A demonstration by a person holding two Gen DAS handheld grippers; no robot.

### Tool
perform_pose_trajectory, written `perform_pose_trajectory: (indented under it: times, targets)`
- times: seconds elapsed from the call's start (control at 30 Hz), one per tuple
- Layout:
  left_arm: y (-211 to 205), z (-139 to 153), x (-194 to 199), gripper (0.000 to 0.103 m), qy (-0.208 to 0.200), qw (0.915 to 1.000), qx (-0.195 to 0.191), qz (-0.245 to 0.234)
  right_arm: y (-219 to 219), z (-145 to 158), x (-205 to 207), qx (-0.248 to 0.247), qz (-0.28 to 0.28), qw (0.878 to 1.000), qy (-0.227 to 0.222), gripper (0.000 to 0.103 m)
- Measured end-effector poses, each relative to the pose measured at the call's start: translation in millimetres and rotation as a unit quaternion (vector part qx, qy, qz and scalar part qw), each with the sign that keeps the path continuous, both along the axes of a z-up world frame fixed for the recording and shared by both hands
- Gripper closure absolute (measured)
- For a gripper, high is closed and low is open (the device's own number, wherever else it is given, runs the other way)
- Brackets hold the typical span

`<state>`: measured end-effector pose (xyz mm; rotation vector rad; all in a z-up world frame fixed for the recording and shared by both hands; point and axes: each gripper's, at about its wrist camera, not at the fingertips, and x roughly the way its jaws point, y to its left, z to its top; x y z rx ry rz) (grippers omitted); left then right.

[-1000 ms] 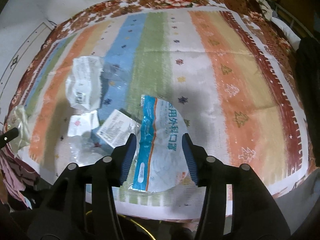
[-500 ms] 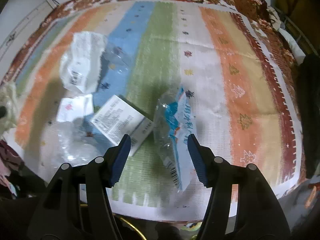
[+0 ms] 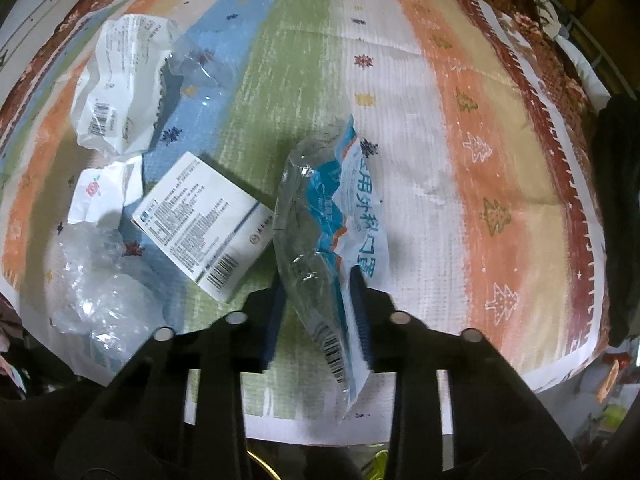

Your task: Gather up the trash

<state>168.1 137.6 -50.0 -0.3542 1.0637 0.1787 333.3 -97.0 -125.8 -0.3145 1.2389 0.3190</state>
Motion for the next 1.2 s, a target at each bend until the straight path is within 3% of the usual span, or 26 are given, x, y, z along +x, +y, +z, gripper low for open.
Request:
perform_pose_trajectory:
  times: [0.27, 0.6, 0.73, 1.2]
  targets:
    - [-1.3, 4.7, -7.6, 0.092, -0.012, 0.9998, -0.017, 0.000, -0.8, 14.0, -8.6, 0.015, -0.004, 1.000, -0.013, 0.094]
    - [-17.2, 21.1, -28.3, 0.092, -0.037, 0.9984, -0.042, -0.005, -0.4, 67.9, -48.4, 0.087, 0.014, 0.995, -0.044, 0.095]
    - [-35.2, 23.7, -33.9, 0.092, -0.039, 0.9984, -0.035, -0.023, -4.6, 85.7, -67.3, 0.114, 0.025, 0.992, -0.055, 0.095]
    - [-88.0, 40.2, -92.6, 0.092, -0.085, 0.9913, -0.061, -0.080, -41.7, 120.3, -153.2, 0.192, 0.052, 0.978, -0.068, 0.095]
